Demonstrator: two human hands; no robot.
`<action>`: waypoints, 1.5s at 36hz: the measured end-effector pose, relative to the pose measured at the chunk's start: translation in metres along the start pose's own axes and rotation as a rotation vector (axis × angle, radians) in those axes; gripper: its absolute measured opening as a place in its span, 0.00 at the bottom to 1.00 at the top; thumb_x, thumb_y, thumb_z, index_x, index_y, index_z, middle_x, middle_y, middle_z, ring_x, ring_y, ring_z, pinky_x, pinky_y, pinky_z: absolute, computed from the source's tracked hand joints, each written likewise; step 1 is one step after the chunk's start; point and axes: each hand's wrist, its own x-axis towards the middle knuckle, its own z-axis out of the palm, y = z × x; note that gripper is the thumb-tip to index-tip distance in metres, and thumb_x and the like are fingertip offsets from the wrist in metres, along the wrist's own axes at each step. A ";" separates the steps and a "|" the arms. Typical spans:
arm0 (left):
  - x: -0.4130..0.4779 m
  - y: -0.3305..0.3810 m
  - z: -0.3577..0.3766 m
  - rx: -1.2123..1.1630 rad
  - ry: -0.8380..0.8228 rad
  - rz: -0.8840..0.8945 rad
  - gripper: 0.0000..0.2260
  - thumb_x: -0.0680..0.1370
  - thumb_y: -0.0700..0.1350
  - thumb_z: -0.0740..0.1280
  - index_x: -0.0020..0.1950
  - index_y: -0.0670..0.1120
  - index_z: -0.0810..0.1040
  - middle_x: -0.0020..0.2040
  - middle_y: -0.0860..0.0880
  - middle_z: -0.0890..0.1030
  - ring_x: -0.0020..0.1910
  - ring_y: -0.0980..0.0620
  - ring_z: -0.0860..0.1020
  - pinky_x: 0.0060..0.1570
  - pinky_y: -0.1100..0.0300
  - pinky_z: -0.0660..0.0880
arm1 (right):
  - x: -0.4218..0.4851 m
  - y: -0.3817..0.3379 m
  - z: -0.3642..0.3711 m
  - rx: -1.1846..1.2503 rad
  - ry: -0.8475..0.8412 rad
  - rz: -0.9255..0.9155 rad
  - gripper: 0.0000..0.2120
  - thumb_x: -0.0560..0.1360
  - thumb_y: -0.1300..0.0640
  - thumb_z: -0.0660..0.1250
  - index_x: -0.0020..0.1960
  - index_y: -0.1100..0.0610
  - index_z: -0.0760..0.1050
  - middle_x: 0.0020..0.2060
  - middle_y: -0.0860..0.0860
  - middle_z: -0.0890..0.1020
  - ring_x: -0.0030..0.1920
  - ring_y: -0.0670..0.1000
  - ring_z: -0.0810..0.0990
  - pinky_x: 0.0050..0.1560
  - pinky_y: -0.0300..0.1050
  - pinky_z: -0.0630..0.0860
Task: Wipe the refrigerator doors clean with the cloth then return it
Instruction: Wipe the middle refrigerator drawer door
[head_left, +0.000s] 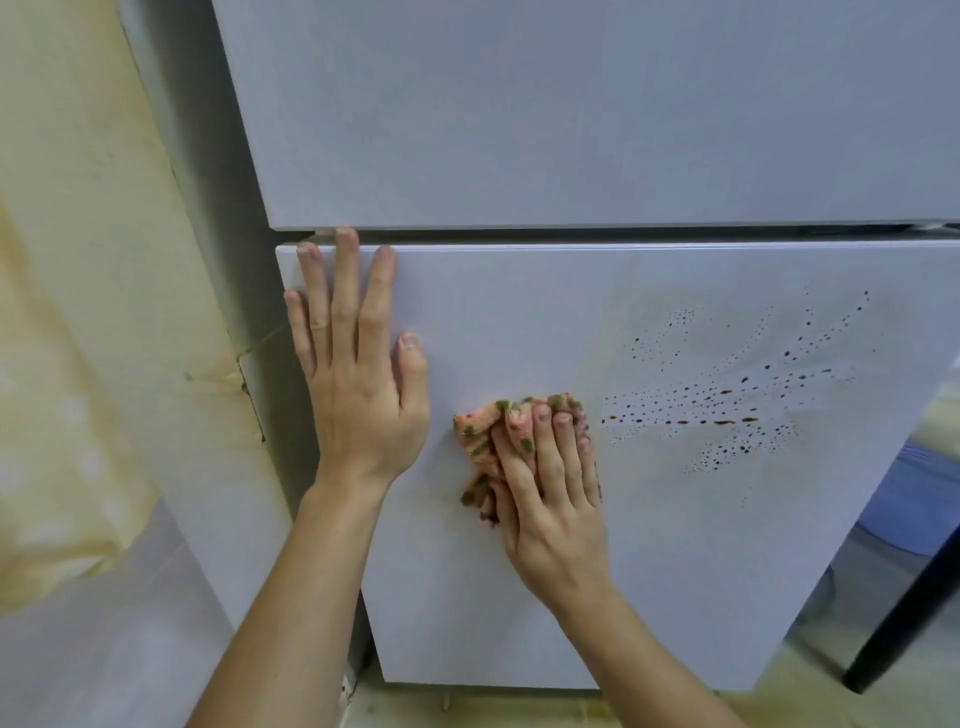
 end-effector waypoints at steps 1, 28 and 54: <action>0.000 0.000 0.000 -0.002 -0.004 0.003 0.28 0.82 0.38 0.59 0.83 0.40 0.61 0.84 0.36 0.57 0.84 0.33 0.51 0.83 0.39 0.42 | 0.000 0.000 -0.001 -0.011 -0.003 0.009 0.26 0.85 0.53 0.62 0.82 0.54 0.62 0.85 0.54 0.51 0.84 0.56 0.53 0.84 0.56 0.50; -0.008 0.007 0.011 0.019 0.093 -0.016 0.27 0.83 0.37 0.58 0.83 0.38 0.61 0.84 0.38 0.58 0.85 0.39 0.52 0.83 0.37 0.47 | 0.051 -0.022 -0.001 0.097 0.128 0.195 0.32 0.85 0.55 0.64 0.85 0.52 0.55 0.85 0.60 0.51 0.84 0.63 0.51 0.83 0.61 0.49; -0.020 0.041 0.027 0.004 0.017 0.048 0.28 0.80 0.38 0.63 0.81 0.42 0.66 0.83 0.37 0.59 0.83 0.34 0.54 0.83 0.39 0.46 | 0.042 0.034 -0.029 -0.001 0.105 0.099 0.28 0.88 0.51 0.57 0.85 0.53 0.53 0.84 0.60 0.52 0.85 0.60 0.48 0.83 0.60 0.49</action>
